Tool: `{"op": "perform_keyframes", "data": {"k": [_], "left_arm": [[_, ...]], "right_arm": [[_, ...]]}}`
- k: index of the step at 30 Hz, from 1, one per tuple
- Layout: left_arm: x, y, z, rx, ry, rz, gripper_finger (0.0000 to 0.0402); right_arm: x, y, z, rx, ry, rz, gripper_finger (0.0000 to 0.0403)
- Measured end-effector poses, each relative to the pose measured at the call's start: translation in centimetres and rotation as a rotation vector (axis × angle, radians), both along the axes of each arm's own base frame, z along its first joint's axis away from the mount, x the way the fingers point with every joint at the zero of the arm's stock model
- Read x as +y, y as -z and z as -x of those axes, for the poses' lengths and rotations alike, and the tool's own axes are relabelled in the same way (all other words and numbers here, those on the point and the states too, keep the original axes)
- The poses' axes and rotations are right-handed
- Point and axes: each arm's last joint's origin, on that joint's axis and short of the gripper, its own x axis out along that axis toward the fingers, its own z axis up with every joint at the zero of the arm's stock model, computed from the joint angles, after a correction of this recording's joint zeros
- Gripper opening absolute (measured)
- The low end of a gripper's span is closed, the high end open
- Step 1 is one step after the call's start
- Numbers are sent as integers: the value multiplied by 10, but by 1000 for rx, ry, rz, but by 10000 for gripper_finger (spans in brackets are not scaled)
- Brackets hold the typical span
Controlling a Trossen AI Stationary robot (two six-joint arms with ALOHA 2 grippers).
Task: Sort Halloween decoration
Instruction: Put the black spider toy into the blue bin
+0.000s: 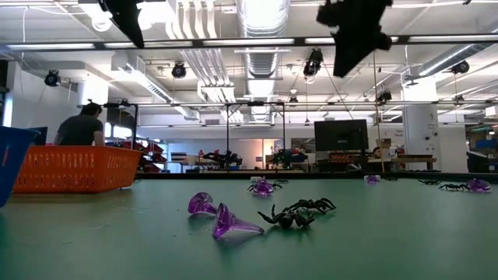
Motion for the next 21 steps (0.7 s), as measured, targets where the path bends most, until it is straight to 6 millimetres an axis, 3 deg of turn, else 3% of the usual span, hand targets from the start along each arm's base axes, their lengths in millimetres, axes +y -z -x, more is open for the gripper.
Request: {"op": "perform_keyframes", "data": {"k": [6,16,21], "left_arm": [[1,0,0,-24,-29,17,132],[1,1,1,-26,-39,23,132],[1,1,1,13,7,7,132]], "right_arm": [[-44,31,30,16,257,-28,70],[-95,68,65,103,471,-109,107],[-122,88,78,53,593,-190,110]]}}
